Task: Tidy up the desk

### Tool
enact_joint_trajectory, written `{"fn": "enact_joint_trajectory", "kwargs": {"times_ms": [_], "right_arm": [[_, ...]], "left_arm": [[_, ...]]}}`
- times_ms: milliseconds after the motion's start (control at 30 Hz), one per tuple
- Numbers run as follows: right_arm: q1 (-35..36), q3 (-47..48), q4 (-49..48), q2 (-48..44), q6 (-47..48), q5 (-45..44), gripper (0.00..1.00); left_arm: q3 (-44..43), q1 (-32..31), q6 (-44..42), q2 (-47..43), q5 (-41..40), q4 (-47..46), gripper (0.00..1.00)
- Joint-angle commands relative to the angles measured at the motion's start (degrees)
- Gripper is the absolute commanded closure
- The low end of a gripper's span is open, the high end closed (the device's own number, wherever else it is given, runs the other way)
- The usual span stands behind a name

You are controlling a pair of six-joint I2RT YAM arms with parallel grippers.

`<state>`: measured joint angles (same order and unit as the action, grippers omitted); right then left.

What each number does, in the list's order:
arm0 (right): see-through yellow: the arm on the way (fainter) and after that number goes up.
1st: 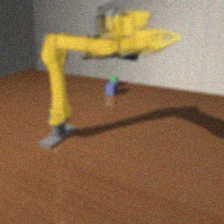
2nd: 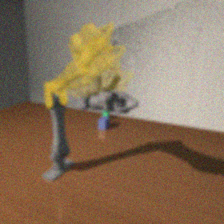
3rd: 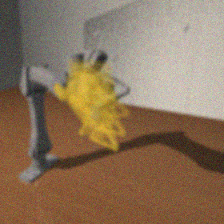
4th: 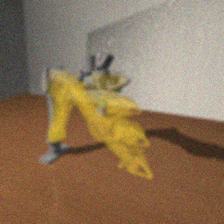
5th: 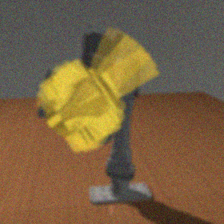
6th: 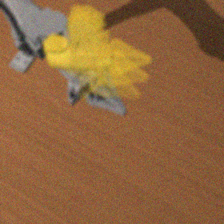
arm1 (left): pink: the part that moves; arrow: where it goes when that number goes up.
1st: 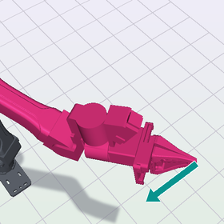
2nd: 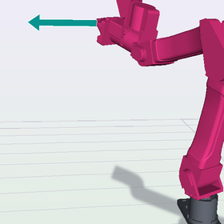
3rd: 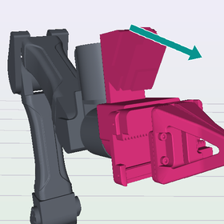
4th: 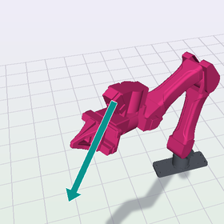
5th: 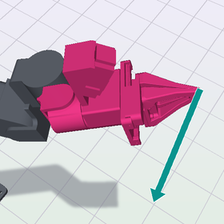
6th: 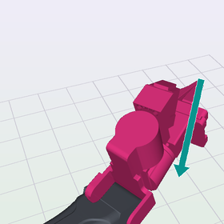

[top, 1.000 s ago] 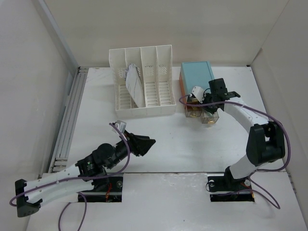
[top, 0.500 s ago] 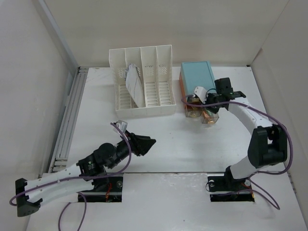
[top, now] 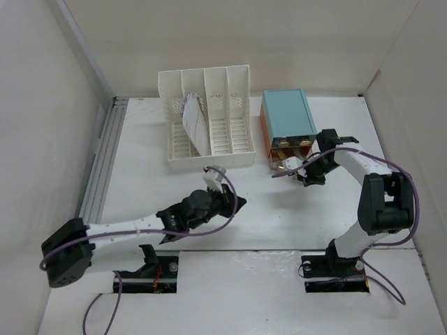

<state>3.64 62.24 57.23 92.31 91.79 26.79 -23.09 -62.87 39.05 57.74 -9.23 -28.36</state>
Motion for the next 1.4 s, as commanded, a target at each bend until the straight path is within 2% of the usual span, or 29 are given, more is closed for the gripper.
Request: {"fn": "enact_joint_trajectory", "kwargs": {"times_ms": [0,200,267,300,367,433,467,600,700,900,1033,1233,1367], "right_arm": [[-1.44,-1.85,-4.12,-2.22,-0.98,-0.40,1.00],[-1.44,-5.28,-21.80,-1.70,-15.30,-7.62,1.00],[-1.44,-4.76,-25.74,0.32,-17.95,-8.94,1.00],[-1.44,-4.24,-26.90,0.85,-20.05,-8.94,1.00],[-1.44,-4.23,-30.05,2.25,-21.99,-10.08,1.00],[-1.44,-3.18,-32.35,3.65,-24.97,-10.61,1.00],[-1.44,-3.18,-33.06,4.36,-25.60,-11.40,1.00],[-1.44,-1.59,-36.83,6.92,-28.76,-12.64,1.00],[-1.44,0.25,-39.82,8.23,-32.36,-13.16,1.00],[-1.44,1.57,-44.31,8.24,-36.94,-15.10,1.00],[-1.44,-0.27,-44.31,5.18,-36.94,-11.68,0.99],[-1.97,-2.47,-39.22,-3.87,-36.24,0.43,0.99],[-1.97,-1.78,-35.71,-8.19,-36.94,4.67,0.99]], "left_arm": [[-7.82,1.69,-1.17,7.72,6.14,-9.07,1.00],[-13.64,7.40,0.67,22.73,12.56,-16.62,0.99],[-15.92,9.87,1.21,26.62,17.83,-19.96,0.86],[-16.71,10.66,2.08,28.55,19.76,-21.46,0.71],[-19.35,12.16,3.75,34.71,26.70,-26.56,0.51],[-21.46,12.95,4.36,40.23,31.09,-28.76,0.41],[-23.82,12.95,4.37,41.83,32.16,-29.55,0.40],[-28.58,12.43,2.62,47.11,33.76,-29.04,0.41],[-31.65,12.42,0.16,50.01,33.76,-26.49,0.48],[-36.23,11.89,-2.30,54.14,27.88,-20.88,0.67],[-42.71,11.37,-2.84,56.95,22.96,-12.44,0.79],[-51.68,11.37,-3.45,61.26,15.32,-0.14,0.85],[-54.95,10.84,-3.45,63.11,11.53,3.74,0.89]]}}
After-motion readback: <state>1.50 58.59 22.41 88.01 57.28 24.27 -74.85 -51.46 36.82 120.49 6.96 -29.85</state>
